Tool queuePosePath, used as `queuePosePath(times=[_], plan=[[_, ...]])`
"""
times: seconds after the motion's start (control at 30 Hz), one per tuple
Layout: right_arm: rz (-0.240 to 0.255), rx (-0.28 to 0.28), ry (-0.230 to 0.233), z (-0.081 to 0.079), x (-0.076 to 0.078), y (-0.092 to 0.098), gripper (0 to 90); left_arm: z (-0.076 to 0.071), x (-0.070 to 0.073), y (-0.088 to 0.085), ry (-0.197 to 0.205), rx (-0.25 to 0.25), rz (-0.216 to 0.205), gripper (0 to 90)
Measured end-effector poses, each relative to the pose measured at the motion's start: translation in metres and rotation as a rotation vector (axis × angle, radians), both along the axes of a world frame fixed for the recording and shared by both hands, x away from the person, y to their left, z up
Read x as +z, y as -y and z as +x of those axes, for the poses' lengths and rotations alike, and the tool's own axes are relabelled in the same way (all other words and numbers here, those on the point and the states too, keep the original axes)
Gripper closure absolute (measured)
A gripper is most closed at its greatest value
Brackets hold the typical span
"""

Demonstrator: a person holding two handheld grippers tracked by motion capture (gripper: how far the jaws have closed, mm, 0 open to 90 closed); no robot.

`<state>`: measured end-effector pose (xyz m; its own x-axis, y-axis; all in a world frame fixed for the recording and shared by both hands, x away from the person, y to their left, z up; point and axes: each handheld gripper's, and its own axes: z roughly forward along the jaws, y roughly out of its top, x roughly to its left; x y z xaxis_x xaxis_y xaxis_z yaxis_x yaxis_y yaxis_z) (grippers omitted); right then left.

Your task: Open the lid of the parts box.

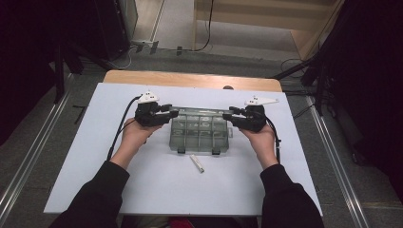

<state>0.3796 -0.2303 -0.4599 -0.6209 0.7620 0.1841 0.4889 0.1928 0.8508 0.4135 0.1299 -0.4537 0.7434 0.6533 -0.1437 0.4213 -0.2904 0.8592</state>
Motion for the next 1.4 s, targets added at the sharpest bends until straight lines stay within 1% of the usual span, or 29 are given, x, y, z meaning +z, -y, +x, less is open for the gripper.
queuePosePath(times=[0.07,0.17,0.33,0.4,0.5,0.57,0.63,0.77,0.87,1.1,1.23,1.4], plan=[[0.003,-0.008,-0.002,0.001,0.000,-0.001,55.1,0.001,0.000,0.001,0.005,0.007,0.000,55.8],[0.003,-0.011,-0.003,0.003,0.001,-0.001,55.1,0.003,0.001,0.002,-0.002,0.017,-0.004,55.8],[0.000,-0.014,0.007,0.008,0.001,-0.004,56.0,0.005,0.000,0.005,0.015,0.030,0.004,55.8],[-0.004,-0.021,0.007,0.009,0.000,-0.006,56.4,0.006,0.000,0.006,0.020,0.035,0.000,55.9],[-0.009,-0.031,0.020,0.011,0.000,-0.007,56.7,0.008,-0.002,0.007,0.023,0.046,-0.004,55.9],[-0.012,-0.032,0.023,0.012,-0.001,-0.008,57.2,0.009,-0.003,0.009,0.027,0.050,-0.003,56.0],[-0.004,-0.034,0.026,0.014,-0.002,-0.007,57.5,0.010,-0.004,0.009,0.021,0.058,-0.009,56.0],[0.005,-0.046,0.022,0.017,-0.005,-0.007,58.7,0.011,-0.005,0.009,0.030,0.069,-0.015,57.3],[0.000,-0.056,0.028,0.019,-0.007,-0.008,59.0,0.012,-0.006,0.010,0.038,0.075,-0.011,57.9],[-0.005,-0.071,0.036,0.023,-0.010,-0.010,60.5,0.015,-0.009,0.013,0.046,0.098,-0.027,57.9],[-0.012,-0.081,0.042,0.025,-0.011,-0.011,61.1,0.016,-0.013,0.015,0.046,0.102,-0.018,57.9],[-0.007,-0.093,0.039,0.028,-0.013,-0.011,61.6,0.019,-0.017,0.016,0.042,0.109,-0.008,57.9]])
